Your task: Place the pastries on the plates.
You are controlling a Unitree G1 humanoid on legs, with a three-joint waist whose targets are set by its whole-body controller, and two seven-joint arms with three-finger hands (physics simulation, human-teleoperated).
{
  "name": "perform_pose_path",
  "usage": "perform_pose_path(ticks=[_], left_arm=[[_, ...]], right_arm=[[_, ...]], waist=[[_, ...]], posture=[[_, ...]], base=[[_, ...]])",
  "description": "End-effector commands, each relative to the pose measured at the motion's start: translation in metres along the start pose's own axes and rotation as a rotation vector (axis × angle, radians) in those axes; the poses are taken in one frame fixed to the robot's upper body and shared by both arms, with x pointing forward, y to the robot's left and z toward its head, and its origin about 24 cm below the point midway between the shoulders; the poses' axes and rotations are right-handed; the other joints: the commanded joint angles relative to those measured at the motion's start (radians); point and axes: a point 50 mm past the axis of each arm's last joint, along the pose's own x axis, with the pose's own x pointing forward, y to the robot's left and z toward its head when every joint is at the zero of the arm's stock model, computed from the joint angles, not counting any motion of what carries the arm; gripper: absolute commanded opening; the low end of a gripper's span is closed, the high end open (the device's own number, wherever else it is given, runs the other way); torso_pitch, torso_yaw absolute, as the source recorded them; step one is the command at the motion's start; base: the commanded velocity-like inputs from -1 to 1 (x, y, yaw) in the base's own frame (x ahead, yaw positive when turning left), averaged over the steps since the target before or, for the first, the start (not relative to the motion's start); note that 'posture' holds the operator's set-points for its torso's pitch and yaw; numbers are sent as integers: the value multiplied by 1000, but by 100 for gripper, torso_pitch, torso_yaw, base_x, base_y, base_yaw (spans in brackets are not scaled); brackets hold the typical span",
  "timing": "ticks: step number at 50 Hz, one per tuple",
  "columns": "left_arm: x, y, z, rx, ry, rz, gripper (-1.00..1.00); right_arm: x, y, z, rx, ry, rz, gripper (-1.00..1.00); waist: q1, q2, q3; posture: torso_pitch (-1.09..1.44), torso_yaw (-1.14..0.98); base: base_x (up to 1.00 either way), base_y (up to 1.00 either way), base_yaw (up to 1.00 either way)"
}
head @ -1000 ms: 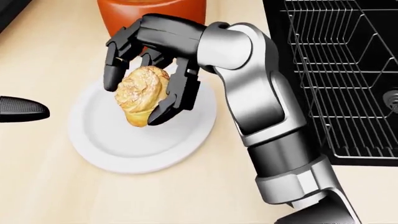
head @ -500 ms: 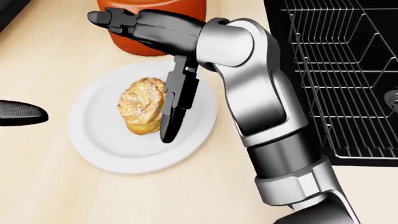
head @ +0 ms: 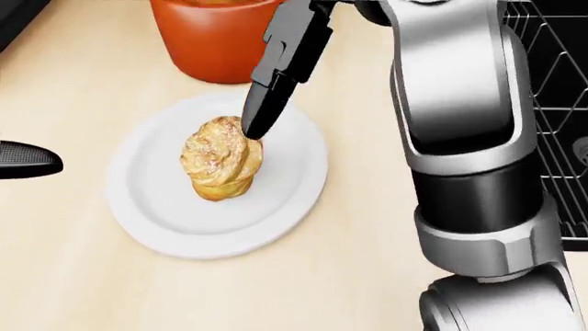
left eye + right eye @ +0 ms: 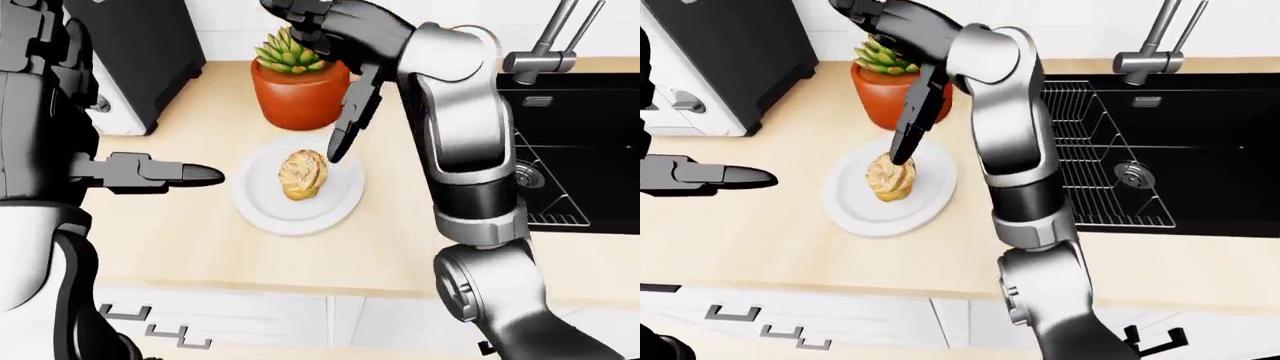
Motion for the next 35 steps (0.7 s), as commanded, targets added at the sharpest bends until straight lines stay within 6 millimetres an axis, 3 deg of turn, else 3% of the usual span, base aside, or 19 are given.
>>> perform_pose_path(ticks=[1,4,10,16,25,30,35], left_arm=[[0,3,9,12,-56,23,100],[0,2,9,11,-57,20,100],[0,2,8,10,-55,22,100],[-1,4,8,1,-50,27,100],[-2,4,7,-3,-49,33,100],[0,5,9,-3,-52,36,100],[0,8,11,-3,-54,42,100]], right_arm=[[-10,-14,15,3,-39,-104,100],[-19,-15,15,35,-34,-133,100],[-58,-36,24,86,-5,-336,100],[-79,-54,26,128,31,-523,100],[-102,-79,10,186,111,-787,100],[-128,-92,6,193,125,-922,100],[-144,-92,-1,178,142,-975,100]], waist=[[0,5,-26],[2,3,-25],[8,-3,-23],[10,-7,-19],[14,-10,-18],[17,-15,-18],[21,-19,-15]], posture=[[6,0],[6,0],[6,0],[6,0],[6,0],[6,0],[6,0]], base=[[0,0,0],[0,0,0],[0,0,0],[0,0,0],[0,0,0],[0,0,0],[0,0,0]])
